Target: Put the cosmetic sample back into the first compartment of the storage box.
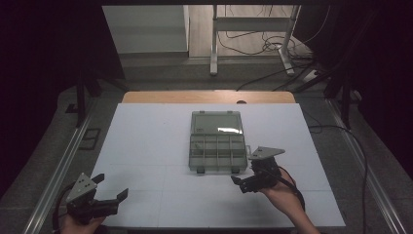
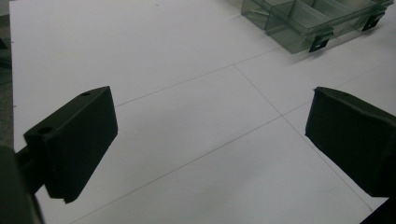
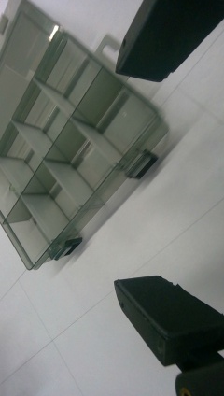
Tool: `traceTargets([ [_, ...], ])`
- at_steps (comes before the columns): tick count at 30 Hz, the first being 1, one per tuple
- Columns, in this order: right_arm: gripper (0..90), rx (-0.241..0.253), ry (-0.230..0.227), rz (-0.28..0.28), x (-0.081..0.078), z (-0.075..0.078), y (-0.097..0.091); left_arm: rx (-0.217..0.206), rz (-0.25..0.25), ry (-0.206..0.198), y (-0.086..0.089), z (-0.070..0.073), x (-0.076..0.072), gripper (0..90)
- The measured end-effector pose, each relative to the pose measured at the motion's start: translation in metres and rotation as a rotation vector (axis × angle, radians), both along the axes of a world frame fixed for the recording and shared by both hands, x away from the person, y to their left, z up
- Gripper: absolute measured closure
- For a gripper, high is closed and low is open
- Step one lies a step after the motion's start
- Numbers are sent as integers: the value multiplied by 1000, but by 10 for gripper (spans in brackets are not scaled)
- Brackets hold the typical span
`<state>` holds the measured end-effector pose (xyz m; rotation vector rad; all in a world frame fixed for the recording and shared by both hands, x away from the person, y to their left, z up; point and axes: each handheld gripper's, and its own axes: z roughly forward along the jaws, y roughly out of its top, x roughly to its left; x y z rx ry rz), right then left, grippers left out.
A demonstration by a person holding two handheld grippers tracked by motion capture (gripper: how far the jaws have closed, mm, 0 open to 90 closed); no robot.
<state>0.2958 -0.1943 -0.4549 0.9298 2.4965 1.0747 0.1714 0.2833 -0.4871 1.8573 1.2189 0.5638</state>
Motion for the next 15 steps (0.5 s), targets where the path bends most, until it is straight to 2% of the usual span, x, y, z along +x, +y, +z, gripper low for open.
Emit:
traceTargets([
  [7,17,4,-18,-32,-10,0,-17,-1,2,-1,0,0,0,27],
  [15,18,25,-8,-75,-24,-1,-40,2,5,-1,0,0,0,27],
])
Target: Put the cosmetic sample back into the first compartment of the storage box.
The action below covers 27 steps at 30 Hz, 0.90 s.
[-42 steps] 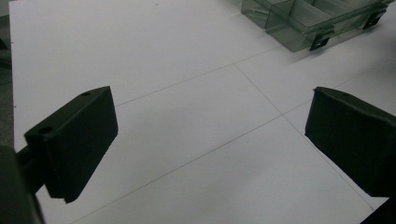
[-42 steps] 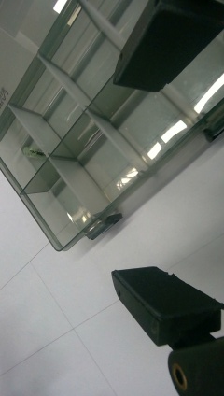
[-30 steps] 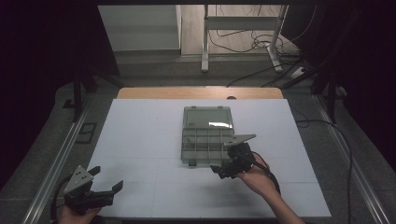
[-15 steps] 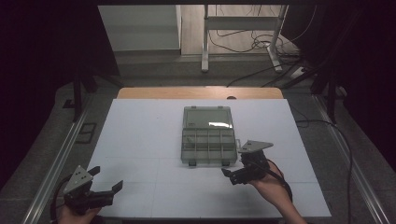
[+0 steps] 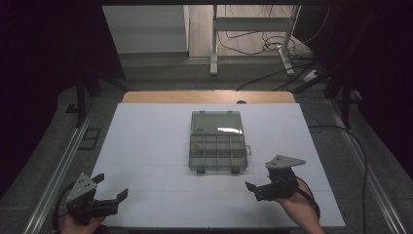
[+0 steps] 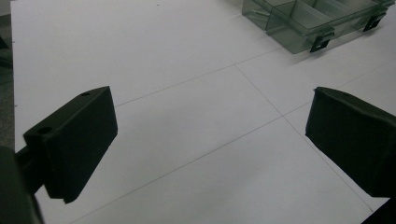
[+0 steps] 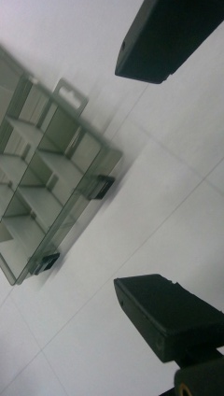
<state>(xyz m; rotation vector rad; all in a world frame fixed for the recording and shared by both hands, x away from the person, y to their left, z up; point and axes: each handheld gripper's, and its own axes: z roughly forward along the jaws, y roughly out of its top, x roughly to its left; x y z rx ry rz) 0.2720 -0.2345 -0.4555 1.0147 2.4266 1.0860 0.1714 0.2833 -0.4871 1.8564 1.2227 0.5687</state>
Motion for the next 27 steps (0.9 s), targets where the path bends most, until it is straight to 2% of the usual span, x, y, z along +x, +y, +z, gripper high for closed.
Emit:
traceTargets([
  [15,0,33,-25,-99,-21,-2,-36,-5,4,0,0,0,0,26],
  [26,0,24,9,-138,-35,-14,-55,-11,7,-2,1,0,0,24],
  [27,0,40,0,-147,-36,-13,-57,-12,7,-2,1,0,0,24],
])
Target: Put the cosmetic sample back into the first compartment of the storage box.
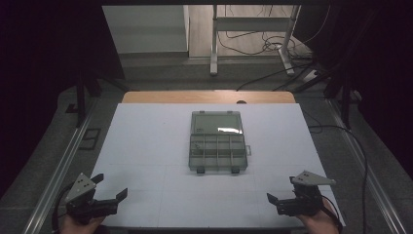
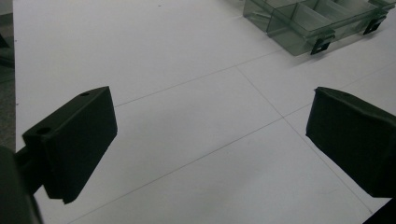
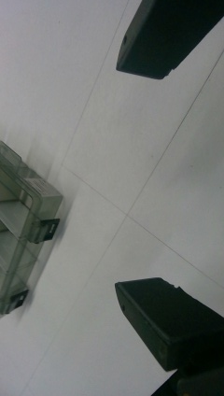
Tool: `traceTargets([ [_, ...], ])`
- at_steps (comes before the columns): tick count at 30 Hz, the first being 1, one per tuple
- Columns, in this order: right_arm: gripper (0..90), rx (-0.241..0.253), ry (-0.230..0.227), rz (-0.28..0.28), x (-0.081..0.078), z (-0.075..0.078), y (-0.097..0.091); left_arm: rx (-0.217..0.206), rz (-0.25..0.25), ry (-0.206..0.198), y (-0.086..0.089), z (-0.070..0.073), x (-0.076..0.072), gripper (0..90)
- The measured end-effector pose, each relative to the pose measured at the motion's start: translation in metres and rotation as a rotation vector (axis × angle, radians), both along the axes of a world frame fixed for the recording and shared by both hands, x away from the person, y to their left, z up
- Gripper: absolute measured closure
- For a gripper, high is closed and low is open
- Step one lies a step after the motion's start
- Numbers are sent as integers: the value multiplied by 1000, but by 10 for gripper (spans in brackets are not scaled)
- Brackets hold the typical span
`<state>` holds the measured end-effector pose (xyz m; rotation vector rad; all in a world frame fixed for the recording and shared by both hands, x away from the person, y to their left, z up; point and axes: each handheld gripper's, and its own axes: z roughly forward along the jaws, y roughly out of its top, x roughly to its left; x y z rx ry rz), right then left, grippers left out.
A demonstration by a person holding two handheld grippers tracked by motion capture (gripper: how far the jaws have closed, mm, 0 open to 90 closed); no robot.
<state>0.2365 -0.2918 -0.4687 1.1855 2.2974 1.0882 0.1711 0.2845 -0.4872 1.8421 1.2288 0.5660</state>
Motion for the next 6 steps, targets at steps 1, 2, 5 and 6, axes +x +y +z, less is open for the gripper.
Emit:
traceTargets([
  [1,0,13,-6,-7,0,1,-1,2,1,2,0,0,0,24],
  [2,0,18,-4,-9,0,1,-2,3,3,1,0,0,0,24],
  [5,0,0,23,-9,2,-1,0,1,0,0,0,0,0,24],
  [6,0,-5,26,-6,2,-2,0,0,-1,1,0,0,0,24],
])
